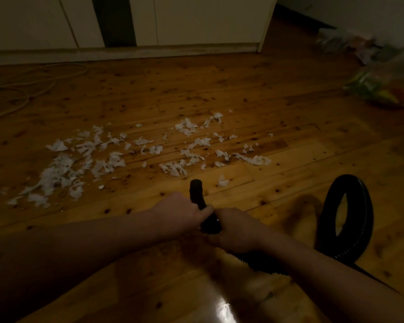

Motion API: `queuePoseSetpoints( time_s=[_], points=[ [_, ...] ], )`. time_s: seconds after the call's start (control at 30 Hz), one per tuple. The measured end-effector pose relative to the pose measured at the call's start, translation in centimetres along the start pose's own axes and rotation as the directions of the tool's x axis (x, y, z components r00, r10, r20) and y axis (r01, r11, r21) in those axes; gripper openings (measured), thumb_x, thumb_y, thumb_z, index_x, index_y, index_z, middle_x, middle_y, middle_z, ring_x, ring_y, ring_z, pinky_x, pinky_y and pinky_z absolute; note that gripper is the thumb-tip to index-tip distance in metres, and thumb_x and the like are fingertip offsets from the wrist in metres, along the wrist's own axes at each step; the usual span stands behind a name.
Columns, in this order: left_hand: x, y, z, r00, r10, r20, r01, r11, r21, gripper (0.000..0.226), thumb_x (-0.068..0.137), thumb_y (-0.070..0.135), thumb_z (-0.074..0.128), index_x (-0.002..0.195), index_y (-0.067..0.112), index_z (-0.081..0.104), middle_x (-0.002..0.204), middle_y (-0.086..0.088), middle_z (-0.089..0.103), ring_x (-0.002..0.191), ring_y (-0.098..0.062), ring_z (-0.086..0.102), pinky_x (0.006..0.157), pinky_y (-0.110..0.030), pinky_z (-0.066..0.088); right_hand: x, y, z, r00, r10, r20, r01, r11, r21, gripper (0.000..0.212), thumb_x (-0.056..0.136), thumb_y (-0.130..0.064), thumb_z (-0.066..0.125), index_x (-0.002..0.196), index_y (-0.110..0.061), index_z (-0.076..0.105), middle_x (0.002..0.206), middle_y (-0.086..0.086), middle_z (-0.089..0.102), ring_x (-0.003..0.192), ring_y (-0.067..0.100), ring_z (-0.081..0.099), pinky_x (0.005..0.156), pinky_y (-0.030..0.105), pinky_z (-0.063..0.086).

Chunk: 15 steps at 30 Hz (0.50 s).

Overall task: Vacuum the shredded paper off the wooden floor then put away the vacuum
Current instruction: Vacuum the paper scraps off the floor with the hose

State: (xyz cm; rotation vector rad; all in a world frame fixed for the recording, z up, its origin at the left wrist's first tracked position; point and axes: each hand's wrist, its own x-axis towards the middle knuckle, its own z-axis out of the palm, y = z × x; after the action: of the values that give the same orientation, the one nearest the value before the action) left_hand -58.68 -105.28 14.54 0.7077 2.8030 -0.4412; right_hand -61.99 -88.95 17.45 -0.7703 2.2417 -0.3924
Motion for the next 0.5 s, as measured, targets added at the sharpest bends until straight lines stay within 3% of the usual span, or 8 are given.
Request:
queuePoseSetpoints(
  time_s=[0.07, 0.13, 0.23, 0.3, 0.4, 0.5],
  points=[
    [0.2, -0.4, 0.1, 0.999, -0.036, 0.007, 0.036, 0.999, 0.006, 0.039, 0.101, 0.013, 0.040, 0.138, 0.013, 0.027, 0.092, -0.011, 0.062, 0.066, -0.025, 0.056, 0.049, -0.032, 0.035, -1.2, -0.3, 0.3, 0.992, 0.011, -0.129, -0.057, 0.934, -0.354, 0.038, 0.097, -0.049, 0.048, 0.113, -0.015, 0.051, 0.089, 0.000, 0.055, 0.073, 0.018, 0.050, 0.057, 0.027, 0.036],
    [0.3, -1.1, 0.1, 0.996, -0.086, 0.019, 0.086, 0.996, 0.009, 0.041, 0.100, 0.012, 0.041, 0.139, 0.013, 0.027, 0.095, -0.011, 0.062, 0.062, -0.023, 0.050, 0.045, -0.029, 0.028, -2.3, -0.1, 0.8, 0.971, -0.008, -0.238, -0.119, 0.851, -0.512, 0.047, 0.097, -0.061, 0.036, 0.114, -0.019, 0.047, 0.088, -0.002, 0.055, 0.070, 0.017, 0.047, 0.061, 0.030, 0.035],
    [0.5, -1.3, 0.2, 0.991, -0.118, 0.058, 0.119, 0.993, -0.004, 0.053, 0.101, 0.012, 0.040, 0.147, 0.014, 0.015, 0.095, -0.011, 0.061, 0.054, -0.020, 0.040, 0.044, -0.029, 0.028, -2.9, 0.8, 1.5, 0.956, -0.080, -0.281, -0.098, 0.819, -0.565, 0.046, 0.097, -0.062, 0.032, 0.117, -0.022, 0.043, 0.090, -0.002, 0.060, 0.064, 0.016, 0.047, 0.053, 0.028, 0.032],
    [0.8, -0.8, 0.4, 0.990, -0.105, 0.096, 0.110, 0.993, -0.046, 0.064, 0.103, 0.019, 0.040, 0.153, 0.017, 0.000, 0.094, -0.010, 0.058, 0.054, -0.018, 0.041, 0.049, -0.031, 0.037, -2.6, 2.1, 1.5, 0.960, -0.095, -0.265, -0.073, 0.825, -0.561, 0.044, 0.097, -0.060, 0.033, 0.119, -0.023, 0.045, 0.091, -0.002, 0.062, 0.067, 0.015, 0.053, 0.053, 0.028, 0.034],
    [1.0, -0.5, 0.7, 0.989, -0.086, 0.122, 0.100, 0.989, -0.112, 0.075, 0.101, 0.041, 0.041, 0.152, 0.022, -0.011, 0.125, -0.010, 0.054, 0.087, -0.025, 0.059, 0.073, -0.040, 0.053, -1.7, 4.3, 1.7, 0.966, -0.059, -0.250, -0.076, 0.864, -0.497, 0.043, 0.097, -0.060, 0.035, 0.118, -0.024, 0.048, 0.092, -0.004, 0.063, 0.068, 0.014, 0.048, 0.056, 0.028, 0.034],
    [0.7, -0.6, 0.9, 0.981, -0.096, 0.171, 0.127, 0.976, -0.178, 0.074, 0.100, 0.048, 0.038, 0.153, 0.023, -0.007, 0.143, -0.010, 0.043, 0.110, -0.028, 0.055, 0.089, -0.045, 0.049, -0.7, 6.1, 2.2, 0.969, -0.007, -0.246, -0.107, 0.887, -0.449, 0.045, 0.096, -0.062, 0.035, 0.115, -0.024, 0.050, 0.083, -0.006, 0.053, 0.069, 0.013, 0.048, 0.053, 0.027, 0.032]
  ],
)
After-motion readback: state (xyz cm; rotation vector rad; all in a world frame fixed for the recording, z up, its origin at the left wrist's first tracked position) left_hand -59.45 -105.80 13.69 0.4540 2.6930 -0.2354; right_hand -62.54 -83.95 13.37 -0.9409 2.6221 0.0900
